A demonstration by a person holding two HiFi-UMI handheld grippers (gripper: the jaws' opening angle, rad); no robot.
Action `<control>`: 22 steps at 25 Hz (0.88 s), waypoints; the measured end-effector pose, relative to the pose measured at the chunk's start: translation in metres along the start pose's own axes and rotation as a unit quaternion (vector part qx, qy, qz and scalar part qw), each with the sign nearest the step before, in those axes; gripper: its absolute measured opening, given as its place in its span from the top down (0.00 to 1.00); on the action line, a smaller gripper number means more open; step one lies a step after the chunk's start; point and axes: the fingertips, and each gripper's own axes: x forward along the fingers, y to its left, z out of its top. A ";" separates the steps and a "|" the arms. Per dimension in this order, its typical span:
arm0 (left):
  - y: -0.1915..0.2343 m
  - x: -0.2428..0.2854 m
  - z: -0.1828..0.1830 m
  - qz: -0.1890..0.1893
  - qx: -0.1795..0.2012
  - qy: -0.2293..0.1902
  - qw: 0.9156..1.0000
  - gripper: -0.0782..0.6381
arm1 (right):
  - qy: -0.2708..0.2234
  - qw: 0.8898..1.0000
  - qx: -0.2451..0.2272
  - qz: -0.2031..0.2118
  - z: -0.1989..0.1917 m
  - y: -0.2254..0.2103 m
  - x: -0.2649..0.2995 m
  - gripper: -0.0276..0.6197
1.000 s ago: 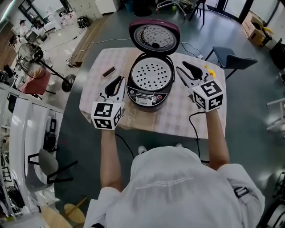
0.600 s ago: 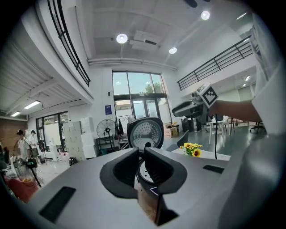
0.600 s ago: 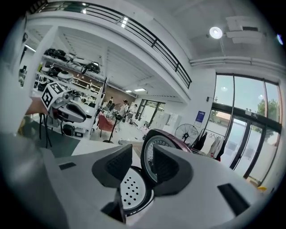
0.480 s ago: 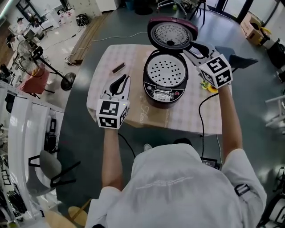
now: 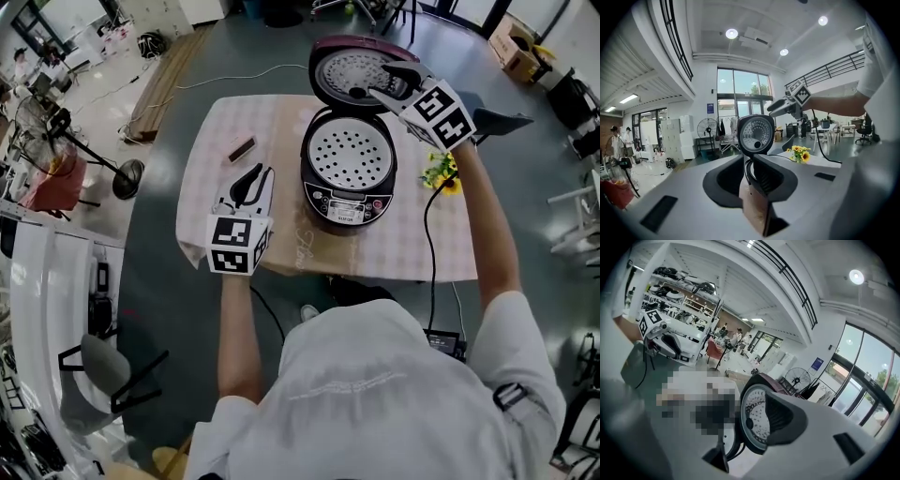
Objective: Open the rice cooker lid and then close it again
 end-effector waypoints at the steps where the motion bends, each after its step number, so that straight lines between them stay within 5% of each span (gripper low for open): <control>1: 0.001 0.005 0.000 -0.001 -0.002 0.000 1.000 0.78 | 0.001 1.000 -0.006 0.000 0.002 -0.005 0.006 0.61; 11: 0.014 0.049 -0.015 -0.001 -0.027 0.020 0.999 0.77 | 0.023 0.994 -0.091 0.055 0.031 -0.041 0.075 0.54; 22: 0.011 0.058 -0.048 -0.014 -0.058 0.051 0.997 0.77 | 0.078 0.966 -0.172 0.174 0.027 -0.034 0.130 0.51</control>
